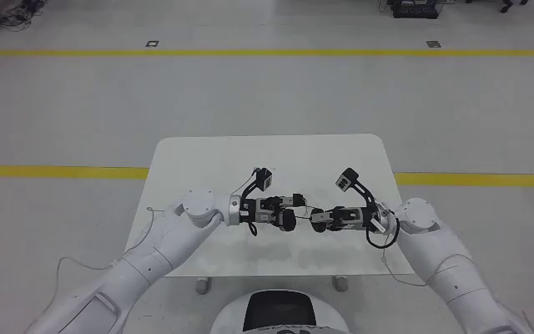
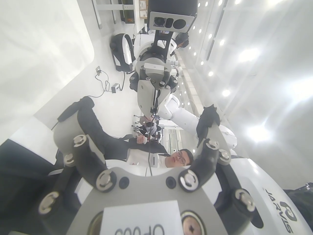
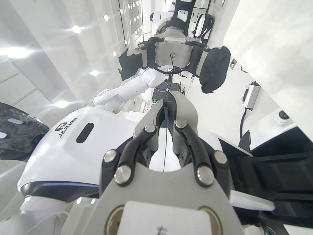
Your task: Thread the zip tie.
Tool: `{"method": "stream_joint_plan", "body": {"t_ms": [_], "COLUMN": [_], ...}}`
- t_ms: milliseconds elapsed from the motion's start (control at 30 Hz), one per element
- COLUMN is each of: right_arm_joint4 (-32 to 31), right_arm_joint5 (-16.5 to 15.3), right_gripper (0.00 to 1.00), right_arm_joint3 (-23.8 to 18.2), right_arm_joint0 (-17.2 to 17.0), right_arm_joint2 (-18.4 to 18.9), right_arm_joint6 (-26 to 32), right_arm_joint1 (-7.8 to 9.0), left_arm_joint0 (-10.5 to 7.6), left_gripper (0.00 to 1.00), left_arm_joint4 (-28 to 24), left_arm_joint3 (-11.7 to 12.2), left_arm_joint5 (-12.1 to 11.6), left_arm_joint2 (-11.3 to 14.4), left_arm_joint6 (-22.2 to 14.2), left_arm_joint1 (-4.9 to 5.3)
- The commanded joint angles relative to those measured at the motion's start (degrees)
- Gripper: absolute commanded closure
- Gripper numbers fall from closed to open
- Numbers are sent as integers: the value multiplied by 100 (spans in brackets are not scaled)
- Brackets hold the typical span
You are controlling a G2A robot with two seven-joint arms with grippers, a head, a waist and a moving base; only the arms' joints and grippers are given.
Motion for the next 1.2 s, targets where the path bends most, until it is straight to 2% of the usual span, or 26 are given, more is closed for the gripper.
{"method": "stream_joint_plan", "body": {"t_ms": [0,1167], "right_arm_joint4": [-1,-24], "right_arm_joint5": [-6,-37], "right_gripper": [100,100], "right_arm_joint3": [2,8], "right_arm_joint0": [-1,-12], "right_arm_joint2": [1,19], "right_arm_joint6": [-2,-18], "right_arm_joint1": [0,-1], "left_arm_joint0": [4,4], "left_gripper": [0,0], "left_arm_joint4": [1,-29], "left_arm_joint3": [2,111], "left_arm_joint5": [2,-2], "left_arm_joint2": [-4,-49], "left_arm_joint6": [-1,-79], "left_arm_joint1": [-2,-52]}}
